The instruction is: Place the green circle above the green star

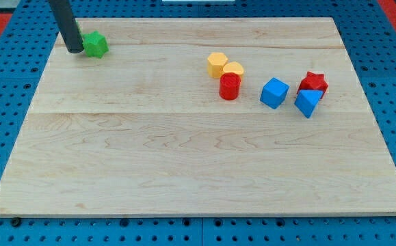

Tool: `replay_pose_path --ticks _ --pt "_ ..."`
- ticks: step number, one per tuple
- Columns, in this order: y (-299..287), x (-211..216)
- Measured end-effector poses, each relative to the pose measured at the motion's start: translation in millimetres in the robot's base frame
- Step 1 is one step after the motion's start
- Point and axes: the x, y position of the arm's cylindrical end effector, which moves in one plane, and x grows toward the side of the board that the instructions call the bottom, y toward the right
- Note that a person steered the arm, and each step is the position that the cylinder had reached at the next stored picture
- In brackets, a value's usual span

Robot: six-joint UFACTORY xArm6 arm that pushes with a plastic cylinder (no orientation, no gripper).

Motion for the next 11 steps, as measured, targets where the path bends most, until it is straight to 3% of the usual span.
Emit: replay_pose_path --ticks 1,3,4,5,6,7,9,10,11 --pt "-46 -12" --pt "-58 -60" --pt "-56 -65" --pt "-39 -43" --pt "3 -43" --pt "-19 -62" --pt "6 -97" --pt "36 -82" --pt "20 -74"
